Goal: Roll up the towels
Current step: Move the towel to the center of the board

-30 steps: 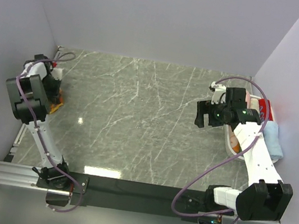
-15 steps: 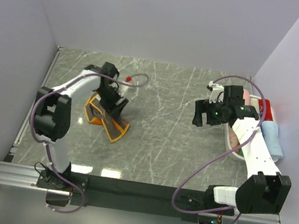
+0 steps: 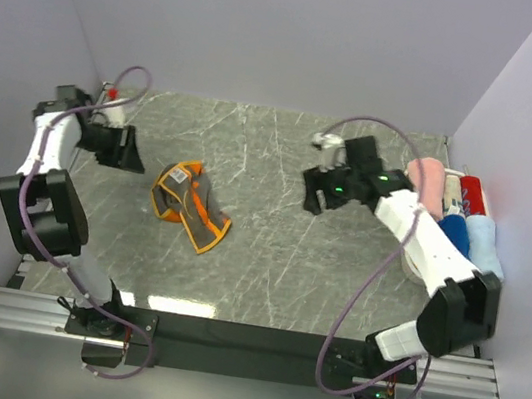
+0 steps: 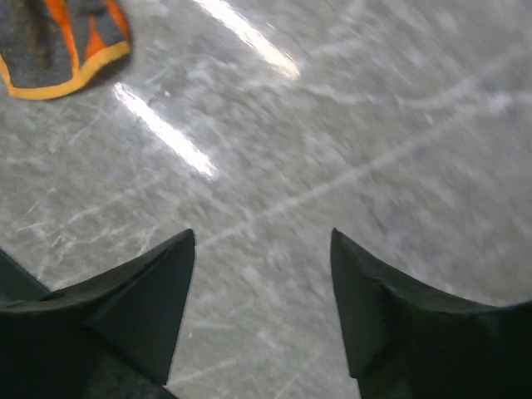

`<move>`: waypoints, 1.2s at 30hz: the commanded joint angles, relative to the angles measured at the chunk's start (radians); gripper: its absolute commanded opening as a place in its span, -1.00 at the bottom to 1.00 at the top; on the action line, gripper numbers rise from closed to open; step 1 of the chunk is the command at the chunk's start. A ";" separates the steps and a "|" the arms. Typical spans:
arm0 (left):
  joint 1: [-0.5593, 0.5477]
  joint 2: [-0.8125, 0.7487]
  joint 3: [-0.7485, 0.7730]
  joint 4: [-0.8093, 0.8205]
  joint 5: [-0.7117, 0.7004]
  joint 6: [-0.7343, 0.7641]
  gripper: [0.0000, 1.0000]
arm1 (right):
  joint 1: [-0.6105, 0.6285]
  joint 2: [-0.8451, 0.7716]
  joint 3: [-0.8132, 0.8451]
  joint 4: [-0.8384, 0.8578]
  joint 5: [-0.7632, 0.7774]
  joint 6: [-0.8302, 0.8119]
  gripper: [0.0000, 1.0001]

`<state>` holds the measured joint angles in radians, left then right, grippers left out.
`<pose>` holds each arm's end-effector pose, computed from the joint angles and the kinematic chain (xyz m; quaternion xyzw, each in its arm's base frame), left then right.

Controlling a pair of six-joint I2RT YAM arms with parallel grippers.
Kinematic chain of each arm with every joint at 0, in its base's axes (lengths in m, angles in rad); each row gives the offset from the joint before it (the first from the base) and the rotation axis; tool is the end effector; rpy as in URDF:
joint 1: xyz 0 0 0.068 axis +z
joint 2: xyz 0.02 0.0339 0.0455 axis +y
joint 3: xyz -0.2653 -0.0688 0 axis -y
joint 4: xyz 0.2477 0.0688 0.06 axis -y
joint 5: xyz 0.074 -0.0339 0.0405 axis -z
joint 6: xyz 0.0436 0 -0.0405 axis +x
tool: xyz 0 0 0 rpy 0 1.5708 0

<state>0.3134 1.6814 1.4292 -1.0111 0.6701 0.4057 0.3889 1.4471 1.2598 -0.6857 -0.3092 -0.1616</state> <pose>0.3288 0.0781 0.2704 0.0934 0.9299 -0.2533 0.2497 0.2874 0.1321 0.3011 -0.3030 0.8793 0.1821 0.3192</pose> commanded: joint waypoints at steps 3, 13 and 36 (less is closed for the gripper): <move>0.107 0.046 0.066 -0.044 0.079 -0.036 0.15 | 0.331 0.195 0.172 0.147 0.200 0.000 0.25; 0.182 -0.023 0.002 -0.011 0.020 -0.076 0.32 | 0.616 0.602 0.605 0.019 0.199 0.060 0.01; 0.190 -0.077 -0.015 0.005 -0.023 -0.058 0.37 | 0.717 0.837 0.578 0.006 0.220 0.117 0.04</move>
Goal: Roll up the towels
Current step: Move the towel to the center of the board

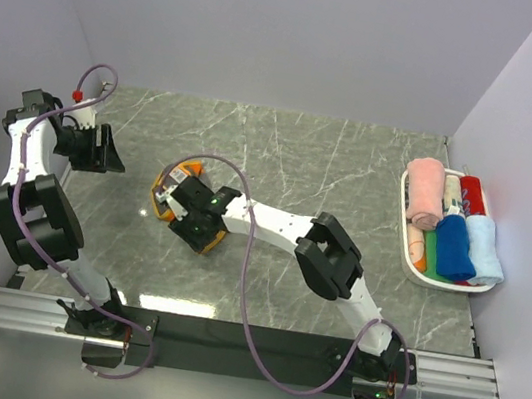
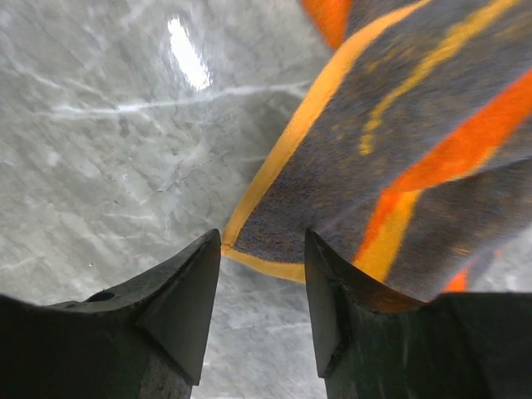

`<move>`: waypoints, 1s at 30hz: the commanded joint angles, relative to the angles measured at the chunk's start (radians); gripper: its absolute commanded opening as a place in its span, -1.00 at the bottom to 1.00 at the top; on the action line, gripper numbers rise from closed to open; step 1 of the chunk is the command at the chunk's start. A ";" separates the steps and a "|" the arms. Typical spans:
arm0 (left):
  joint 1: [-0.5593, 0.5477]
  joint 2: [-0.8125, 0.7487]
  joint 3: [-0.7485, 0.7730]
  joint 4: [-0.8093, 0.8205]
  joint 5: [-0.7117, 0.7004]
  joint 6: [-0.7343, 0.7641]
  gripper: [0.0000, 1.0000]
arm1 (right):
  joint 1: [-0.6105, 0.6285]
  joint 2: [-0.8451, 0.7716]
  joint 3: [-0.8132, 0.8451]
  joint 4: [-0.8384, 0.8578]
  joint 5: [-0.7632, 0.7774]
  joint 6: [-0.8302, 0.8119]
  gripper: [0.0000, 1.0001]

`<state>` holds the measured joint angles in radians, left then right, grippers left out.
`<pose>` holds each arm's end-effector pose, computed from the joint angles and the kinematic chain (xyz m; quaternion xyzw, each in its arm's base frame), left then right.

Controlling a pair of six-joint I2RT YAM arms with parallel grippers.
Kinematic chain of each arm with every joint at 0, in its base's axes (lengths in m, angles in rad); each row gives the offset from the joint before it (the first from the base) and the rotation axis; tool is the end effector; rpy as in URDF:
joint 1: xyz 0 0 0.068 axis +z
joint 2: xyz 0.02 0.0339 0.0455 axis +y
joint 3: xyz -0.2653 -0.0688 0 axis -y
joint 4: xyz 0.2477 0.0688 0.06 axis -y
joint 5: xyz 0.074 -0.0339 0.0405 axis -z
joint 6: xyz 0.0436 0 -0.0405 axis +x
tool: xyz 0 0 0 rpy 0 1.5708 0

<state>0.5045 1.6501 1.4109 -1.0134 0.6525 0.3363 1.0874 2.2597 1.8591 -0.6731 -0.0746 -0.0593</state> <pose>0.3016 0.1363 0.2744 -0.0280 0.9362 -0.2276 0.2662 0.2277 0.4408 0.1737 -0.5331 0.8087 0.1523 0.1963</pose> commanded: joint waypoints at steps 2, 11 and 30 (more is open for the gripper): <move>0.002 -0.049 -0.001 0.015 -0.007 0.015 0.37 | 0.025 0.021 -0.046 0.001 -0.008 0.015 0.07; 0.000 -0.055 -0.004 0.068 0.019 -0.003 0.29 | -0.027 -0.079 -0.132 -0.029 0.006 0.009 -1.00; -0.260 0.037 -0.038 0.144 -0.017 0.093 -0.12 | -0.472 -0.526 -0.439 -0.028 -0.315 -0.053 -1.00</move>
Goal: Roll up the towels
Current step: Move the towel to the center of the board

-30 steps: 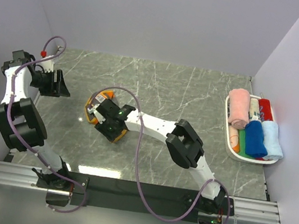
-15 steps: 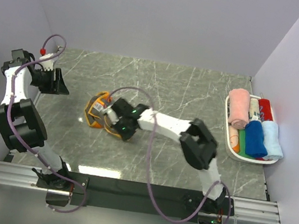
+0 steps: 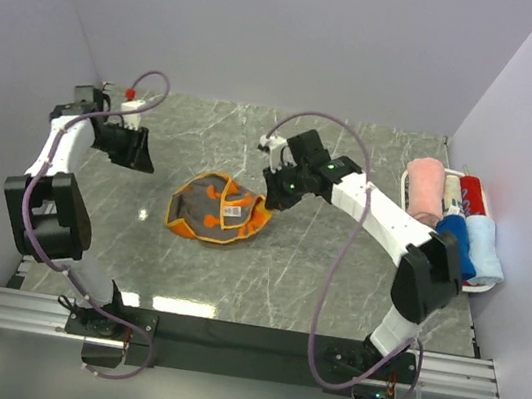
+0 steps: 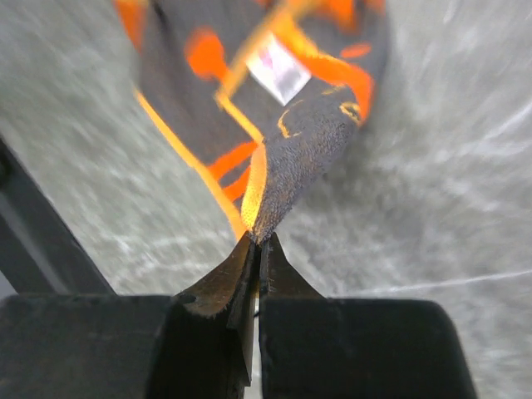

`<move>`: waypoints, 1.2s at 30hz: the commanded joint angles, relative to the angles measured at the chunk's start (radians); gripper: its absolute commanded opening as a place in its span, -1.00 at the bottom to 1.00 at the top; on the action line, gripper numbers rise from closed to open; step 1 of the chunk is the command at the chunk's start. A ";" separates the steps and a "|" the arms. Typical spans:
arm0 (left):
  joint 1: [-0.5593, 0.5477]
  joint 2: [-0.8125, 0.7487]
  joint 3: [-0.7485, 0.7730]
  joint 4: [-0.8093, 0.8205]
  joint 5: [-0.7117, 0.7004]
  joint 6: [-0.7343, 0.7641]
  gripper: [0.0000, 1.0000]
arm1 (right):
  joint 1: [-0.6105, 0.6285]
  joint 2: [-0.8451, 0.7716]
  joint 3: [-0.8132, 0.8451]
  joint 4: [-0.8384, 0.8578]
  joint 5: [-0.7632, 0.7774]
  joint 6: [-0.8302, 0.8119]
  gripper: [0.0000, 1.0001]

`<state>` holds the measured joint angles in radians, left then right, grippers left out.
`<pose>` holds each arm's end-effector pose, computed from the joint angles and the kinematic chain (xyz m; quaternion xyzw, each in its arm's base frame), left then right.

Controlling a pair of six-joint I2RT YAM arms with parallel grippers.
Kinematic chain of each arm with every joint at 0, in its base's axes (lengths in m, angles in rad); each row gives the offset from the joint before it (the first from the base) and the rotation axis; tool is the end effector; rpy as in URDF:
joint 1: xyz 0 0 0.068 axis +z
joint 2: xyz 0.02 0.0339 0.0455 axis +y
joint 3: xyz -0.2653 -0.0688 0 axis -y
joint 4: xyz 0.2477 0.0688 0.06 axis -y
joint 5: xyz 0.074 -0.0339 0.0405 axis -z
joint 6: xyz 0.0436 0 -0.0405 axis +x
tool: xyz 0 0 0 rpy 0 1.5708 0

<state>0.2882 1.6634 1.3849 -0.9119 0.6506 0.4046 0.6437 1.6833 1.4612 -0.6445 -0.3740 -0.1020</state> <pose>0.3330 0.0712 0.2663 0.1144 0.9254 -0.2344 0.2750 0.2934 0.2401 0.2938 -0.3957 0.8356 0.2588 0.2798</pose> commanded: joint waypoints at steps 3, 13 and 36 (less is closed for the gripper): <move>-0.087 0.053 -0.009 0.059 -0.037 0.005 -0.17 | -0.047 0.076 -0.062 -0.102 0.006 -0.013 -1.00; -0.202 0.174 0.018 0.159 -0.178 -0.099 -0.47 | -0.099 -0.053 -0.311 -0.104 0.171 -0.012 -1.00; -0.149 0.090 -0.055 0.040 -0.022 -0.161 0.16 | 0.135 0.209 0.136 0.019 0.159 0.082 -0.07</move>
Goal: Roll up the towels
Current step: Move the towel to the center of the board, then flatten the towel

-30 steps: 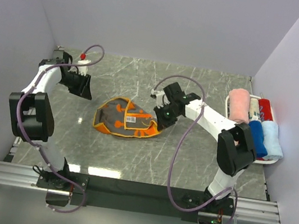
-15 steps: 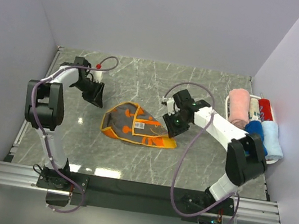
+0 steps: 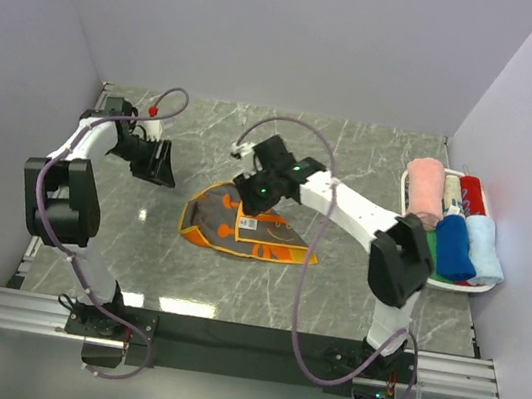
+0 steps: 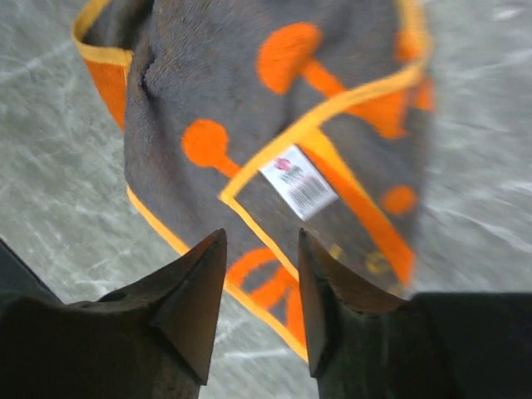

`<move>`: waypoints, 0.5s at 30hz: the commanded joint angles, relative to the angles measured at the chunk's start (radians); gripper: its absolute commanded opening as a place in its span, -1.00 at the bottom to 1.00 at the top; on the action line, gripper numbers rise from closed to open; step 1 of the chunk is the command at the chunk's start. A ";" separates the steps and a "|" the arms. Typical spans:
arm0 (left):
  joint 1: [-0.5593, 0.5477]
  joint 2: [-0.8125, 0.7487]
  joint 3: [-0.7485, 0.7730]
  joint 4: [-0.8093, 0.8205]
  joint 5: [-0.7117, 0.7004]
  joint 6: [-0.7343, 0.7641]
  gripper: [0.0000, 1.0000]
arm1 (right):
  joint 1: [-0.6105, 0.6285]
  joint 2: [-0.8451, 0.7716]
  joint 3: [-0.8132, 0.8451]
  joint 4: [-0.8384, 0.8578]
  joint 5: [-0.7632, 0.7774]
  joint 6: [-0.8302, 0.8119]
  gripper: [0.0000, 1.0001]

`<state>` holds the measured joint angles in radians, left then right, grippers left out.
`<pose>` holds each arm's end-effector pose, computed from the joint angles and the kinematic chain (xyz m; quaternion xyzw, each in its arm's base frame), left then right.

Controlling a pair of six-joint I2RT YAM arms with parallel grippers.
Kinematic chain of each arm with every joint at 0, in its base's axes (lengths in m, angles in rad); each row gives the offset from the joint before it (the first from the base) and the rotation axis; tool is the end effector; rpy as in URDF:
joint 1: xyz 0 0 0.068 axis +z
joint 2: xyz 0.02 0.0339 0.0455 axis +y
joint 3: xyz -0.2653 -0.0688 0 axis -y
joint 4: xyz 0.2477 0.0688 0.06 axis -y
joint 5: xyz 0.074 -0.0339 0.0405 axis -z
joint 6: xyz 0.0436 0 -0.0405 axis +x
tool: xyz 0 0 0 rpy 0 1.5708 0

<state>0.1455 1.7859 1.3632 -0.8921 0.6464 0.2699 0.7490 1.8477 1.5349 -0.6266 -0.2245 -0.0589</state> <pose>0.3547 0.0254 0.2205 0.0989 0.9361 -0.2833 0.1834 0.2976 0.2900 0.2555 -0.4033 0.8549 0.2046 0.2543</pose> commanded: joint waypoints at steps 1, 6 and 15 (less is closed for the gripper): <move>-0.009 -0.036 -0.047 0.031 -0.030 -0.034 0.18 | 0.055 0.059 0.074 0.005 0.014 0.041 -0.04; -0.059 -0.020 -0.079 0.077 -0.076 -0.086 0.23 | 0.112 0.177 0.142 -0.016 0.077 0.057 0.07; -0.138 0.050 -0.115 0.120 -0.105 -0.192 0.23 | 0.128 0.257 0.123 -0.041 0.154 0.088 -0.02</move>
<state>0.0303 1.8133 1.2621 -0.8032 0.5537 0.1341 0.8829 2.1113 1.6493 -0.6525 -0.1184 0.0093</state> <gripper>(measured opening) 0.615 0.492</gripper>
